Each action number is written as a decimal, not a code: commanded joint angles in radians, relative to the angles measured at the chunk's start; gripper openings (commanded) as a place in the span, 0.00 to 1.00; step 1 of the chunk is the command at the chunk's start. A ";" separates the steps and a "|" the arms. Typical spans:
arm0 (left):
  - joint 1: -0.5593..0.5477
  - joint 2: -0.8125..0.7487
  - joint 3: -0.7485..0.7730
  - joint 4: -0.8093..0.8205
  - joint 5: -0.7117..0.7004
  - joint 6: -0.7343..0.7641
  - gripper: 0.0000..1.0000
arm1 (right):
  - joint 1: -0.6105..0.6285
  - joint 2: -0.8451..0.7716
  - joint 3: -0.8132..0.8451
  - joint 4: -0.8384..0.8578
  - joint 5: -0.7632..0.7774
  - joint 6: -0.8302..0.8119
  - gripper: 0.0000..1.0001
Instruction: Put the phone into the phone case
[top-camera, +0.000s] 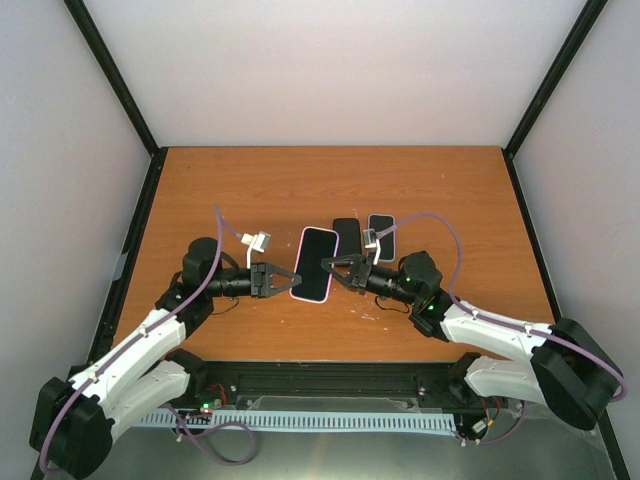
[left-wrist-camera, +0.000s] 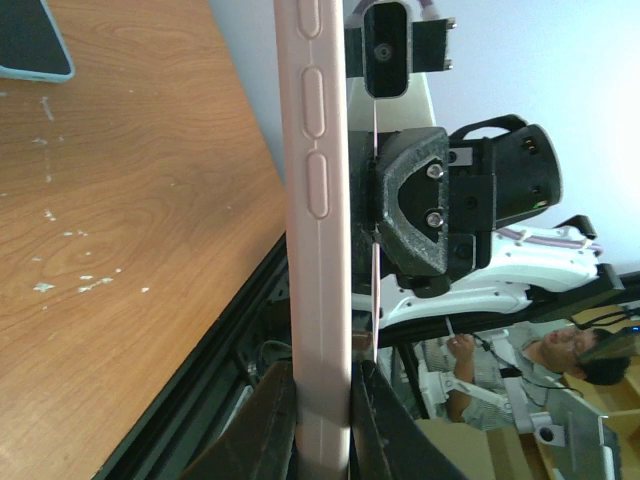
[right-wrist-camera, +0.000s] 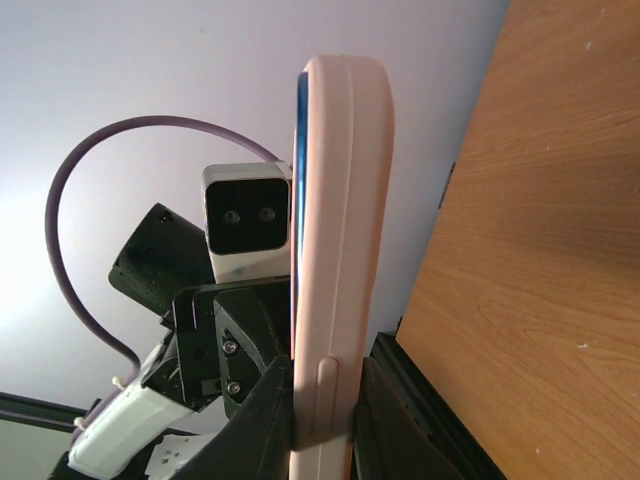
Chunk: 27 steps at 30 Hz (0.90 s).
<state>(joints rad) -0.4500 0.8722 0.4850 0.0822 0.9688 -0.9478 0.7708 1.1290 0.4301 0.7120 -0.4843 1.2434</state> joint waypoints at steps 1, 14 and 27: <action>0.004 0.011 0.064 -0.108 -0.039 0.079 0.01 | -0.005 -0.055 0.060 -0.096 0.047 -0.092 0.08; 0.004 0.004 0.033 0.054 0.125 0.123 0.00 | -0.007 -0.111 0.085 -0.129 0.055 -0.108 0.31; 0.004 0.013 0.030 0.022 0.189 0.179 0.00 | -0.068 -0.159 0.125 -0.174 0.082 -0.089 0.31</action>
<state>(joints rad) -0.4496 0.8825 0.5095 0.0975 1.1091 -0.8112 0.7280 0.9985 0.5175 0.5045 -0.4267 1.1526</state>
